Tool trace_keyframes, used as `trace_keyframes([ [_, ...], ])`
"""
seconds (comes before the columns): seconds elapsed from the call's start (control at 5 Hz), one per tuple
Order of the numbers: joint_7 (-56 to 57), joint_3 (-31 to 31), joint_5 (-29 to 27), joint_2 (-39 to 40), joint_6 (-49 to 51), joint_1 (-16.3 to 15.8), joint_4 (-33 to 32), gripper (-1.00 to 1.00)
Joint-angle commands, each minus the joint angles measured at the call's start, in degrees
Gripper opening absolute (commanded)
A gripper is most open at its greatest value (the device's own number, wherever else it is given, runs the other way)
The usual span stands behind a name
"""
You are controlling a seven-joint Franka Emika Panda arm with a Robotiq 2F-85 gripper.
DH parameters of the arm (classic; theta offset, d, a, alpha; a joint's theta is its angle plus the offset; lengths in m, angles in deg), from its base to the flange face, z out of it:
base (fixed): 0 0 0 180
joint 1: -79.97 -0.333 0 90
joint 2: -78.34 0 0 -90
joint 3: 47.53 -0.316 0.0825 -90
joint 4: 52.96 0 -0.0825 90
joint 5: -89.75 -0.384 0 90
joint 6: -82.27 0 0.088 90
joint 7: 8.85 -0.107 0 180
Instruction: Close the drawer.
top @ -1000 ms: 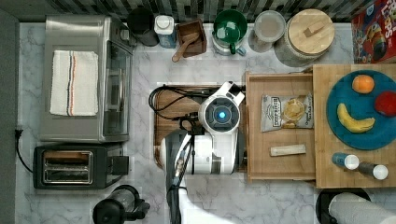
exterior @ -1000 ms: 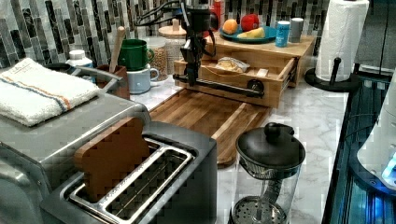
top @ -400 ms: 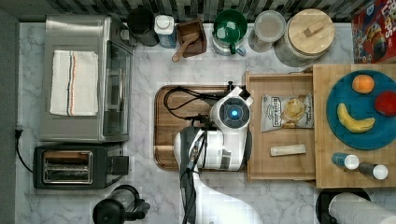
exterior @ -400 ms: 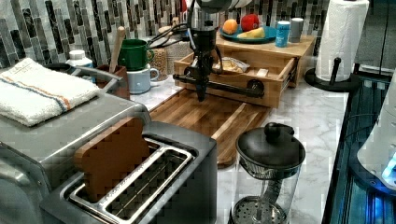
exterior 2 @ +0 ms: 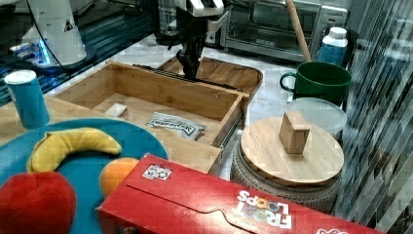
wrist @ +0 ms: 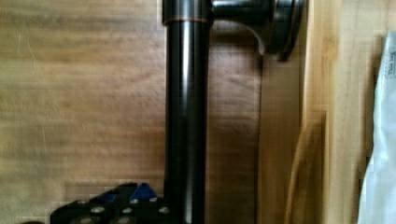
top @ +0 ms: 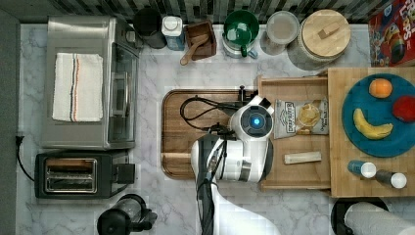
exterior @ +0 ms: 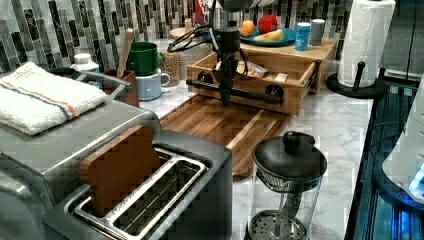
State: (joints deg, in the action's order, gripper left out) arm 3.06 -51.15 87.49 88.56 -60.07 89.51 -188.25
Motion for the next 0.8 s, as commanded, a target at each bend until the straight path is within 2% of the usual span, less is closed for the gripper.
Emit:
trace_keyframes([
  [0.2,18.2,5.1,-2.22,2.13,-0.61,7.25,7.55,-1.0],
  [0.4,22.77,7.18,-4.02,3.78,-2.31,9.35,8.57,-1.0],
  [0.8,23.47,11.83,-0.69,4.1,1.26,12.08,12.21,-1.0],
])
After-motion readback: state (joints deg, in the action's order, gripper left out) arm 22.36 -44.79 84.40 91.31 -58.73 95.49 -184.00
